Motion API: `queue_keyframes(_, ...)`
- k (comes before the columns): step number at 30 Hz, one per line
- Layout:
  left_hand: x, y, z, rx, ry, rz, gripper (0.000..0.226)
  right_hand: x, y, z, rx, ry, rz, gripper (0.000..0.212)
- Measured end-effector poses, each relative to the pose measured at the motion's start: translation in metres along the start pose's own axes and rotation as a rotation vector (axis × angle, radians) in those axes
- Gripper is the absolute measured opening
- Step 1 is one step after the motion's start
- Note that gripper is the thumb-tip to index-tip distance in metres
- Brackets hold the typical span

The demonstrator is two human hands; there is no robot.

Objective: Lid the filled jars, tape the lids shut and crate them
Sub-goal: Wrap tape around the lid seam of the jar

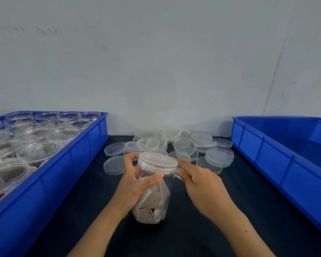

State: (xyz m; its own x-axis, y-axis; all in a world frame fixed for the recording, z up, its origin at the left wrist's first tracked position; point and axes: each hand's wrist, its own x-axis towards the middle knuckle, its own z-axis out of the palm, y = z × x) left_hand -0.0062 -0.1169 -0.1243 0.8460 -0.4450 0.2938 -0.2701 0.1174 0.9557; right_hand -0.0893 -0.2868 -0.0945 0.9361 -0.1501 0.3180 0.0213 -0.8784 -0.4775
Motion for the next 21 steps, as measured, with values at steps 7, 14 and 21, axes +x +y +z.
queue_keyframes(7,-0.001,0.000,0.000,0.072,0.022,0.064,0.044,-0.003,-0.002,-0.001,-0.076,0.046,-0.021,0.047)
queue_keyframes(14,-0.009,0.004,0.013,0.321,0.202,0.152,0.049,-0.008,-0.008,0.005,-0.179,0.133,-0.061,0.047)
queue_keyframes(21,-0.009,0.003,0.014,0.355,0.286,0.095,0.081,-0.013,-0.017,0.013,-0.113,0.139,-0.145,0.051)
